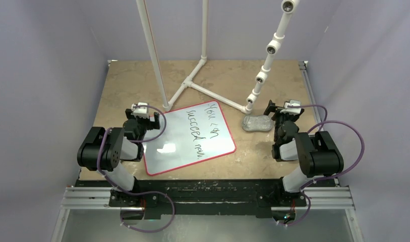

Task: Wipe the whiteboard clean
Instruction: Pick up the whiteboard eraser from the center of the board.

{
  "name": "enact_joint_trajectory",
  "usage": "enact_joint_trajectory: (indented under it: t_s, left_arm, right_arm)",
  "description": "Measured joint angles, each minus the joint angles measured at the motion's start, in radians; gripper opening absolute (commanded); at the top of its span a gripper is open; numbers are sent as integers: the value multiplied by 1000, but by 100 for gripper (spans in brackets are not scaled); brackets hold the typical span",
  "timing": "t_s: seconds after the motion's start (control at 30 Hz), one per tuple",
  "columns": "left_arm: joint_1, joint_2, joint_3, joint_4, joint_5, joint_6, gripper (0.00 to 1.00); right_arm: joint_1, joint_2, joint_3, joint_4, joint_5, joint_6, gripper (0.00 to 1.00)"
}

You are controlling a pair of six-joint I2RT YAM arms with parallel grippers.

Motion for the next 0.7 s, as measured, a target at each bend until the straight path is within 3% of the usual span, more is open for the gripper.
enact_joint_trajectory:
  t_s: [0.4,0.47,0.57,0.7]
  left_arm:
    - [3,-3,12,-29,-13,-2,99]
    - [7,-20,62,-142,-28,-6,99]
    - [14,-46,259,-436,-37,1,99]
    - [18,-58,502,-730,-20,25,99]
  right_arm:
    - [1,-12,-18,18,69,27,99]
    - [1,-29,-46,25,79,31,99]
    - [13,-86,-89,11,124,40,99]
    - [19,-328,31,-360,247,183,99]
